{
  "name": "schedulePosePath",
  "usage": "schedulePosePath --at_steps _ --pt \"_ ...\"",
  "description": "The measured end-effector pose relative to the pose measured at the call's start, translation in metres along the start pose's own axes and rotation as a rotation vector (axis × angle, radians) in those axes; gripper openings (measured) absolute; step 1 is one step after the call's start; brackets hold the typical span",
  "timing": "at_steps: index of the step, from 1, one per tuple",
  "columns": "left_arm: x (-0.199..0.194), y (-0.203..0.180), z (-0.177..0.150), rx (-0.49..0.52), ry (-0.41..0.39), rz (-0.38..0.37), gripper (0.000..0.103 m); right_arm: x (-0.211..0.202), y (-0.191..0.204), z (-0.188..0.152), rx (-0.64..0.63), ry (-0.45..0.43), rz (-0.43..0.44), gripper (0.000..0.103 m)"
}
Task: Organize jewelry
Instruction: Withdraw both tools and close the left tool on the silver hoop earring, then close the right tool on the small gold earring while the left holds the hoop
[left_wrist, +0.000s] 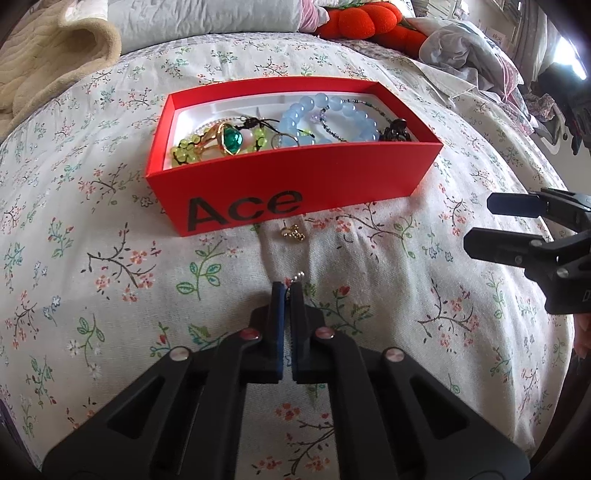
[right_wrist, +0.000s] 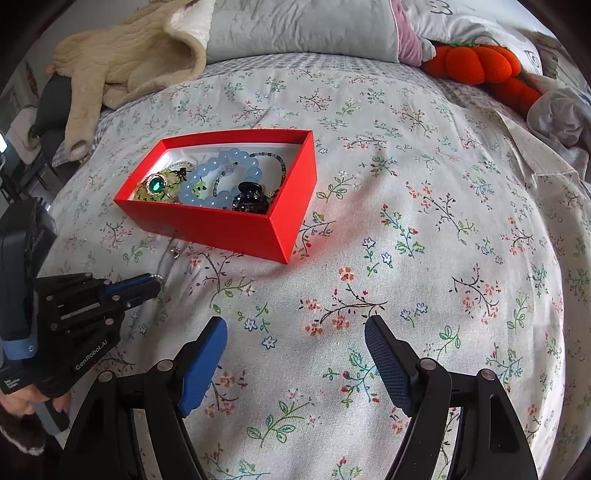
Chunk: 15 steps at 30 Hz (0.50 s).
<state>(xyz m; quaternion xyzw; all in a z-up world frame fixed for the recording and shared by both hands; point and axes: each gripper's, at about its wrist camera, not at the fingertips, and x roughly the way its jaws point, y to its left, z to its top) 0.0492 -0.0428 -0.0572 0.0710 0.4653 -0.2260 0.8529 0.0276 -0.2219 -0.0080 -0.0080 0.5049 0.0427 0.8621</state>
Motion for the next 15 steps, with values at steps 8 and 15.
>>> schedulePosePath --at_steps 8,15 --pt "-0.014 0.013 0.002 -0.041 -0.015 0.021 0.003 0.000 0.009 0.004 -0.001 -0.010 0.009 0.078" --pt "-0.029 0.038 0.001 -0.121 -0.008 0.072 0.003 0.006 0.030 0.010 -0.011 -0.027 0.039 0.078"
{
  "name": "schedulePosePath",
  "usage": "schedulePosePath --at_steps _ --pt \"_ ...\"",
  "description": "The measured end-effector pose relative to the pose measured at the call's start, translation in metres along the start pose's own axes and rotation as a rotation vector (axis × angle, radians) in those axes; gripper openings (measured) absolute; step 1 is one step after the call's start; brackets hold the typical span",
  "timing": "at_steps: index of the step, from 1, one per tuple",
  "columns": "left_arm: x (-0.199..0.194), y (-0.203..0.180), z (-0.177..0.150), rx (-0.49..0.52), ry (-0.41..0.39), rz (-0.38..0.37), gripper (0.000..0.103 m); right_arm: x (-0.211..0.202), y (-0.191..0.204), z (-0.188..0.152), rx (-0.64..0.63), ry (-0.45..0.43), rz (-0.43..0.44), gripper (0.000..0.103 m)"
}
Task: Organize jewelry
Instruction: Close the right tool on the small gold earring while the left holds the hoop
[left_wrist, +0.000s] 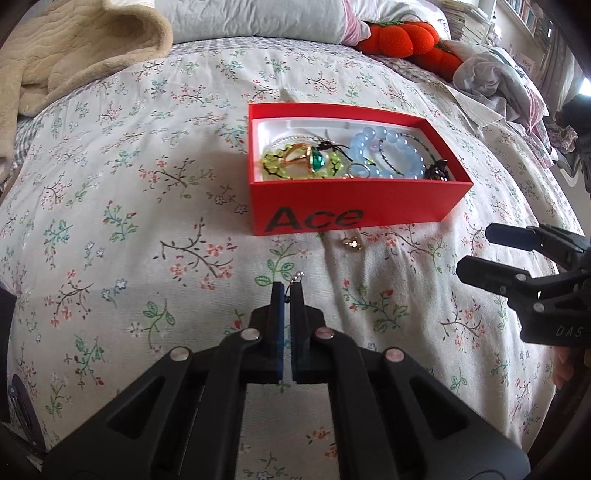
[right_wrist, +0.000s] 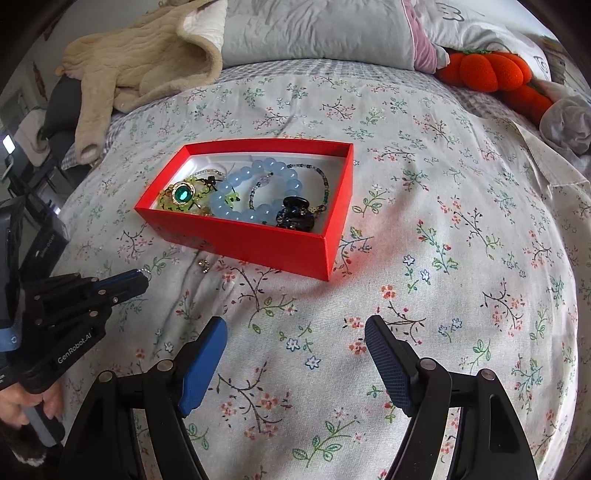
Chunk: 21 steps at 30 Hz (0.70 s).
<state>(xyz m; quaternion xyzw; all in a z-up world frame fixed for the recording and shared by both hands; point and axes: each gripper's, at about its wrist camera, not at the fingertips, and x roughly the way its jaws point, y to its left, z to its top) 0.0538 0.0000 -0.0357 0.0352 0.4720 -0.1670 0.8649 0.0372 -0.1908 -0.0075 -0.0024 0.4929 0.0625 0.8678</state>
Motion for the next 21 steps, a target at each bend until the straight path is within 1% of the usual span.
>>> schedulePosePath --at_steps 5,10,12,14,18,19,21 --pt "-0.007 0.014 0.001 -0.037 0.005 0.045 0.003 0.010 0.020 0.001 -0.029 -0.022 0.002 0.078" --pt "-0.009 0.026 0.004 -0.086 0.021 0.032 0.003 0.025 0.036 0.001 -0.045 -0.042 -0.005 0.077" --pt "-0.009 0.028 0.004 -0.096 0.023 0.023 0.003 0.033 0.040 0.002 -0.037 -0.038 0.002 0.070" --pt "-0.009 0.028 0.005 -0.102 0.028 0.012 0.003 0.040 0.046 0.004 -0.036 -0.033 0.005 0.057" --pt "-0.010 0.029 0.005 -0.108 0.033 -0.005 0.003 0.050 0.060 0.008 -0.057 -0.062 -0.008 0.052" --pt "-0.009 0.029 0.006 -0.108 0.035 -0.009 0.003 0.052 0.063 0.009 -0.061 -0.070 -0.005 0.048" --pt "-0.009 0.029 0.006 -0.108 0.038 -0.013 0.003 0.055 0.068 0.012 -0.065 -0.080 -0.005 0.045"
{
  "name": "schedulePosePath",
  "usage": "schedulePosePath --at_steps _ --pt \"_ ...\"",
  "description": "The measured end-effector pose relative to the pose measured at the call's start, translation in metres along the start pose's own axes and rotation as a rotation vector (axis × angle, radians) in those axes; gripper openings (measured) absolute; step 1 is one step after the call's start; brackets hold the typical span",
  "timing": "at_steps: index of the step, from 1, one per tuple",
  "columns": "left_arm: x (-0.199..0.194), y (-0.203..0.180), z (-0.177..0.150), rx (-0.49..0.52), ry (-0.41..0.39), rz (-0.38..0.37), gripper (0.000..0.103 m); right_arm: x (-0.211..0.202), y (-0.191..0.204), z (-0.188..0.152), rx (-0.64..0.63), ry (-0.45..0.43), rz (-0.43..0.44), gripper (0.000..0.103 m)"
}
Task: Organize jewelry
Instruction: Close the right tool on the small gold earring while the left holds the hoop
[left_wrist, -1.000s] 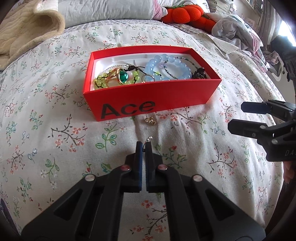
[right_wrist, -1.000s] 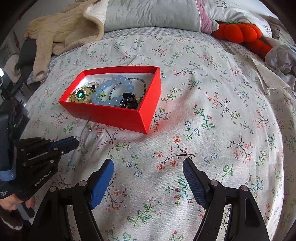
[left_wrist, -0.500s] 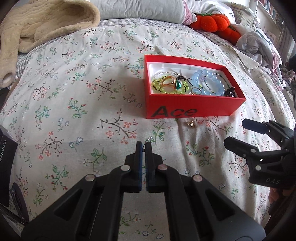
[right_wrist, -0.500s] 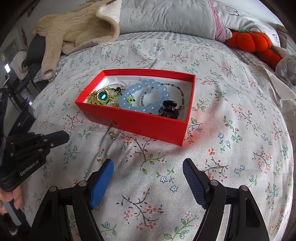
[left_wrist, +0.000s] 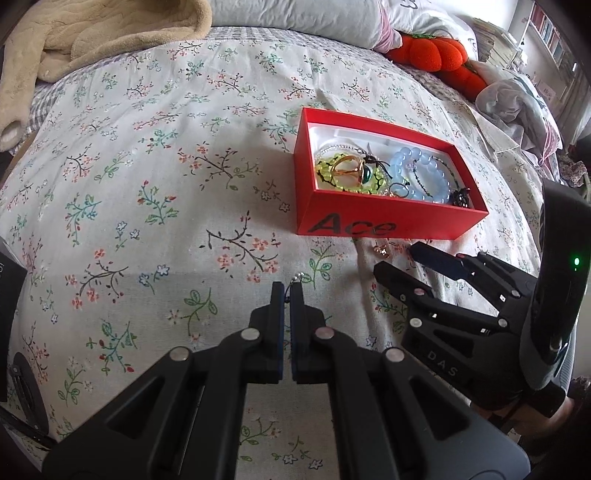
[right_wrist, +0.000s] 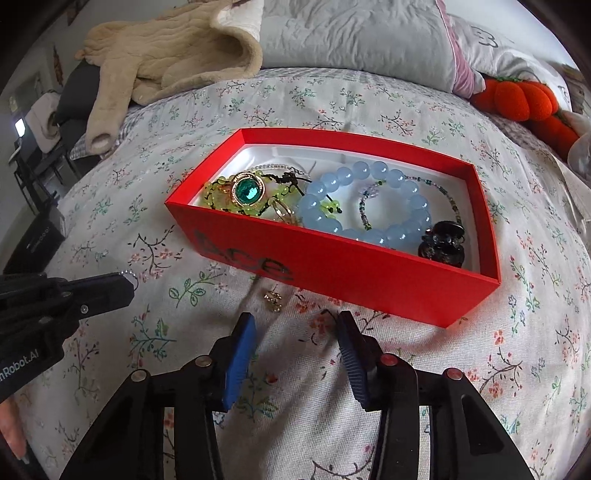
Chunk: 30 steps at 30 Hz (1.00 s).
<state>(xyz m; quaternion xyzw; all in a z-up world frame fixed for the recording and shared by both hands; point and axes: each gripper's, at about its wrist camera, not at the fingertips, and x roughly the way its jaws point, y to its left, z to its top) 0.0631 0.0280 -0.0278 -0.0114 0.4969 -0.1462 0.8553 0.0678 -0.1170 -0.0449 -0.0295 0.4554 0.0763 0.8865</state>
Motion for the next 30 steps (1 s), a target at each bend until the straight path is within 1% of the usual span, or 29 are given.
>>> schedulePosePath --at_steps 3,8,13,15,16,17,23,30 --pt "0.001 0.001 0.001 -0.004 0.004 -0.002 0.003 0.005 0.005 0.002 -0.009 -0.008 -0.016 0.042" --pt "0.001 0.005 0.001 -0.018 0.010 -0.001 0.003 0.009 0.011 0.006 -0.032 -0.006 -0.047 0.033" --pt "0.001 0.006 0.001 -0.022 0.007 0.002 0.003 0.013 0.017 0.009 -0.061 -0.003 -0.079 0.029" --pt "0.001 0.007 0.001 -0.023 0.008 0.006 0.003 0.013 0.020 0.009 -0.072 -0.001 -0.094 0.023" --pt "0.001 0.008 0.001 -0.024 0.010 0.008 0.003 0.013 0.021 0.009 -0.076 -0.001 -0.099 0.017" --pt "0.002 0.008 0.001 -0.026 0.011 0.009 0.003 0.014 0.021 0.010 -0.078 0.002 -0.099 0.013" --pt "0.001 0.011 0.000 -0.028 0.010 0.016 0.003 0.014 0.023 0.010 -0.087 0.025 -0.074 0.006" --pt "0.003 0.010 0.001 -0.025 0.013 0.023 0.003 0.005 0.008 0.010 -0.014 0.047 0.010 0.005"
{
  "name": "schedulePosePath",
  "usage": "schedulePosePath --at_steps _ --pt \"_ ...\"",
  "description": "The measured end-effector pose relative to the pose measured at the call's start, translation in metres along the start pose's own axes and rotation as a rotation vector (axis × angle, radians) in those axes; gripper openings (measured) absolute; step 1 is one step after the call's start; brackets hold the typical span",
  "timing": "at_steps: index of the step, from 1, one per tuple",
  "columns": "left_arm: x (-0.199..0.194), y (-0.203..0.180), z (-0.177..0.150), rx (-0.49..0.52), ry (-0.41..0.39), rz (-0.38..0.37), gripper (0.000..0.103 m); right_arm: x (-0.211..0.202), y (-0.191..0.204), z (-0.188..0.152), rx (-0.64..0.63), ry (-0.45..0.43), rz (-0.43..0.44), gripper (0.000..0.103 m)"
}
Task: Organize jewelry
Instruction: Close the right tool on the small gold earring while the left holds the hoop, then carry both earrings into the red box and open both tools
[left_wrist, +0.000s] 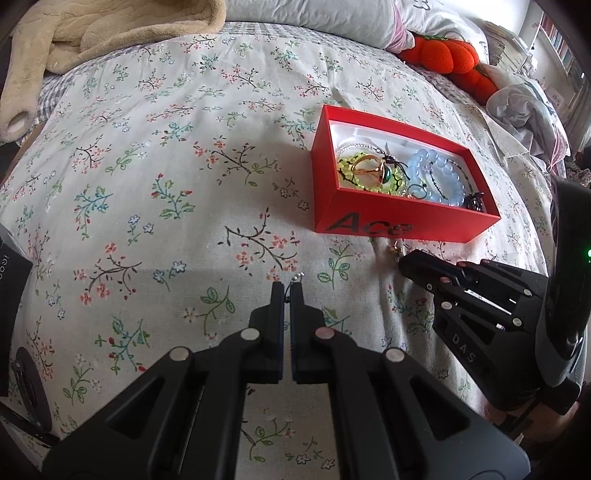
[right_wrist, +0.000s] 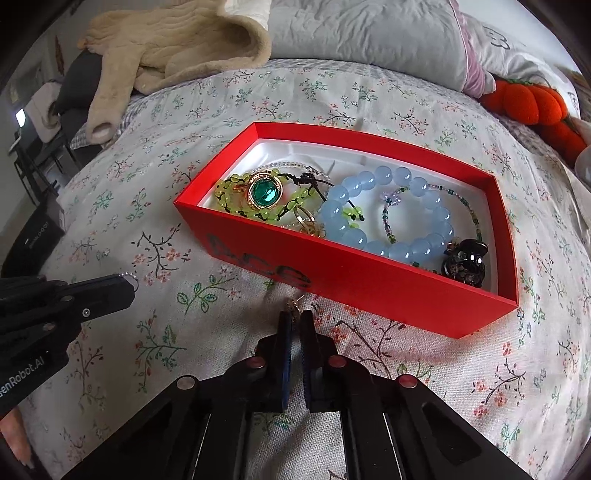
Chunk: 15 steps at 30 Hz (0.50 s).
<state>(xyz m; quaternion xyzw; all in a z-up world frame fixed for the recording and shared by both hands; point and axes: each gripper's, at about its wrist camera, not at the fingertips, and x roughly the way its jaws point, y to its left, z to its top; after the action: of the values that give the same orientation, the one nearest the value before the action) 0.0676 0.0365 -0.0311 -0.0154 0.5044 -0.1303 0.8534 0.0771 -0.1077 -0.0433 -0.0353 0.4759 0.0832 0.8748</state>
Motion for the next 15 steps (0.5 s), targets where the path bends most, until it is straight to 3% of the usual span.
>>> schedulePosePath --at_steps 15 --pt "0.004 -0.018 0.001 0.014 -0.002 0.008 0.003 -0.033 -0.029 -0.013 0.032 -0.023 0.079 0.006"
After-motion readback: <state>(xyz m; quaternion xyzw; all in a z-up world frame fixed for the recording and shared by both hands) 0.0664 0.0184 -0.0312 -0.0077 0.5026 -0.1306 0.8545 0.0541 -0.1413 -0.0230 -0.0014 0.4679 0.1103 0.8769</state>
